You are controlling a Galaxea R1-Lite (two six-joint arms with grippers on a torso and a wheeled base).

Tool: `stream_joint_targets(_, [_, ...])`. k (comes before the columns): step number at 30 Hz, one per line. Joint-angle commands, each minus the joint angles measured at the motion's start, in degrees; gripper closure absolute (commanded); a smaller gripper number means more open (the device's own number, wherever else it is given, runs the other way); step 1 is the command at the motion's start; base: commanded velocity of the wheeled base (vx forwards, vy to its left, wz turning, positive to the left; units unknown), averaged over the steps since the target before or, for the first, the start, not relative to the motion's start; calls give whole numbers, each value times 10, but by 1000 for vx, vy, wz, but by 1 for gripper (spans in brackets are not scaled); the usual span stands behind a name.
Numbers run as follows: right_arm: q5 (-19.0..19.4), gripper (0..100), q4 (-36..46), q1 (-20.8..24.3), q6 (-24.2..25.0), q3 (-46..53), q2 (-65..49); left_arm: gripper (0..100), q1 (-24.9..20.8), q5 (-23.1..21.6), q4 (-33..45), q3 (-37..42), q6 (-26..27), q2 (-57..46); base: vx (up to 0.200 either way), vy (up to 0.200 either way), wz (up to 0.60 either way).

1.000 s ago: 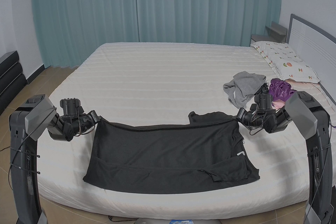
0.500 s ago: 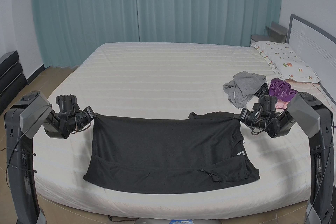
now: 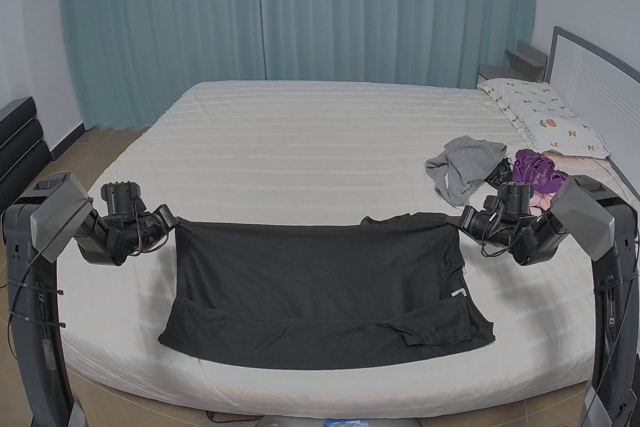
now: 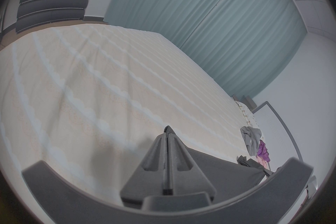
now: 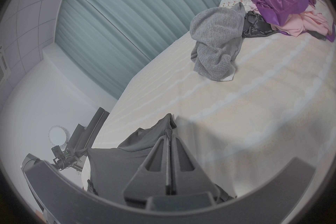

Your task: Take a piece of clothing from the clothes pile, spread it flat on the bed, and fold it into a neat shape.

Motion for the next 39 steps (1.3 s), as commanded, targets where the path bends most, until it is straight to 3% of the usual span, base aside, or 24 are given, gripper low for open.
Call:
stream_joint_targets(1, [3,100,-9,-3,1,10,-2,100,2,-1,0,4,-1,-3,0,0,0])
stream_joint_targets(12, [15,100,-28,-3,1,32,-13,100,3,-1,-2,17,0,-6,0,0,0])
stream_joint_targets(21, [53,100,-30,-6,-1,94,-54,100,9,-8,-3,59,3,-34,0,0,0])
stream_joint_targets(33, [92,100,-118,-16,-2,224,-91,100,23,-44,-4,161,22,-94,0,0,0])
stream_joint_targets(39, [103,100,-158,-24,-32,291,-94,100,23,-57,-18,225,44,-107,0,0,0])
